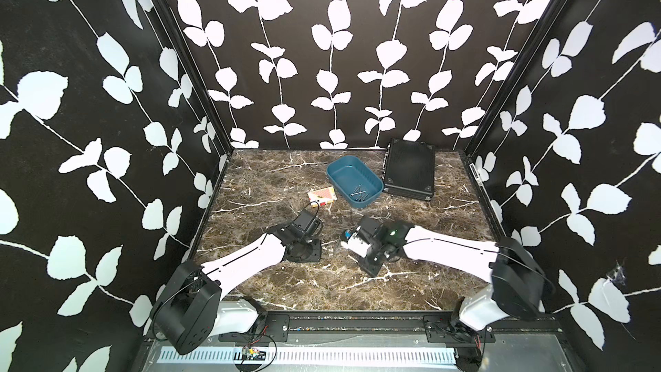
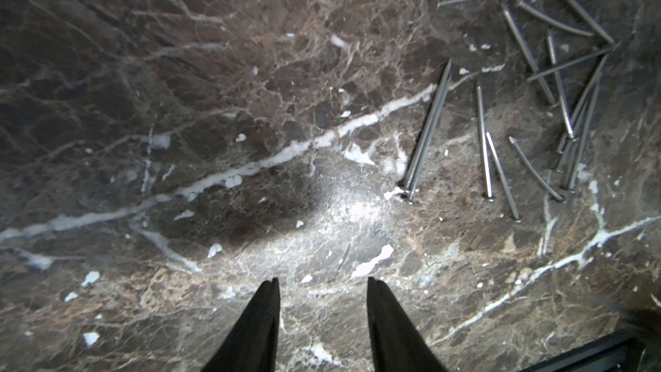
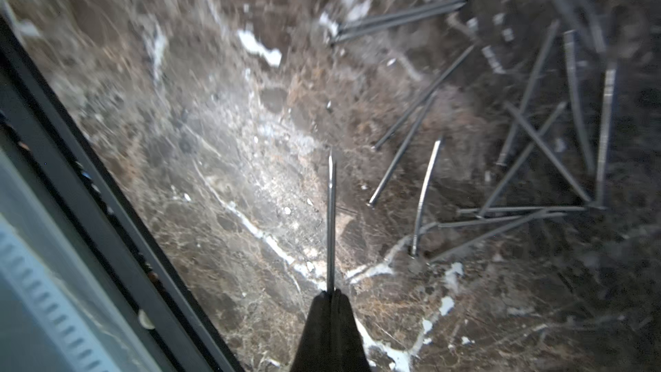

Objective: Put the nails on the desktop into the storage box
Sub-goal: Pick up the nail from the center of the board, then place the nail in the storage box.

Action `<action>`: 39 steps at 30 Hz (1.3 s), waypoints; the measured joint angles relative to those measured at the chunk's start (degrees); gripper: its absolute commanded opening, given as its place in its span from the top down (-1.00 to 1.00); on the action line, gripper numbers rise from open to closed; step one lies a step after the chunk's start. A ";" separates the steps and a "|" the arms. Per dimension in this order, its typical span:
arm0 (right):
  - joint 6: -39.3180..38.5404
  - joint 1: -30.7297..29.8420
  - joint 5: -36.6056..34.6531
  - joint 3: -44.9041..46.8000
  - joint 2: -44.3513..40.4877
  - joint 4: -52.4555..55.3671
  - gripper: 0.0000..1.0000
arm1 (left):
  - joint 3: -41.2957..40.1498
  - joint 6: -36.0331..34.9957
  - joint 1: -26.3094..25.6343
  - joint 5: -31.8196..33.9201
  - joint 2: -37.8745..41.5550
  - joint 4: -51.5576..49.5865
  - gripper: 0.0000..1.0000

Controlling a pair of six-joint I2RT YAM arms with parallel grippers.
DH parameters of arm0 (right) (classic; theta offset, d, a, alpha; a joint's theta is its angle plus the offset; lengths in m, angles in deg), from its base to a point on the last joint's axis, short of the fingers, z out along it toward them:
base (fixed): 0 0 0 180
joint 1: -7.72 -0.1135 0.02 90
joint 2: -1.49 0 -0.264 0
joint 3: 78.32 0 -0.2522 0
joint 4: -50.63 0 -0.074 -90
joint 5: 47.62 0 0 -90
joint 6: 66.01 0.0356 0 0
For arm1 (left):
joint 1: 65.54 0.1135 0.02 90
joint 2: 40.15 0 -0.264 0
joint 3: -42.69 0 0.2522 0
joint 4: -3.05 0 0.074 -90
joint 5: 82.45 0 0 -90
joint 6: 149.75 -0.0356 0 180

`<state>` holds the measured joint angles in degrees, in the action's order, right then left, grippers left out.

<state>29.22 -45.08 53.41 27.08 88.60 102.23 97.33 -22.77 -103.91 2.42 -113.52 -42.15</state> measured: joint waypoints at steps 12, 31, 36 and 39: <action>37.13 20.00 12.41 -9.94 7.37 -23.89 1.00 | 2.34 0.98 4.04 -0.76 6.62 -0.68 0.15; 61.24 23.28 -1.66 -29.75 31.47 -28.11 1.00 | 7.96 -4.63 7.82 -4.92 4.68 -8.07 0.15; 61.44 24.24 -2.78 -31.04 33.99 -25.38 1.00 | 11.02 -7.37 8.81 -5.90 -0.11 -7.96 0.15; 61.59 24.41 -3.13 -31.12 35.17 -24.06 1.00 | 12.81 -8.98 8.87 -6.67 -3.67 -7.56 0.15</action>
<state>90.81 -20.66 50.28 -4.05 123.77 78.17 110.14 -31.76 -95.04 -4.24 -117.19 -49.72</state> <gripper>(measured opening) 0.041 0.423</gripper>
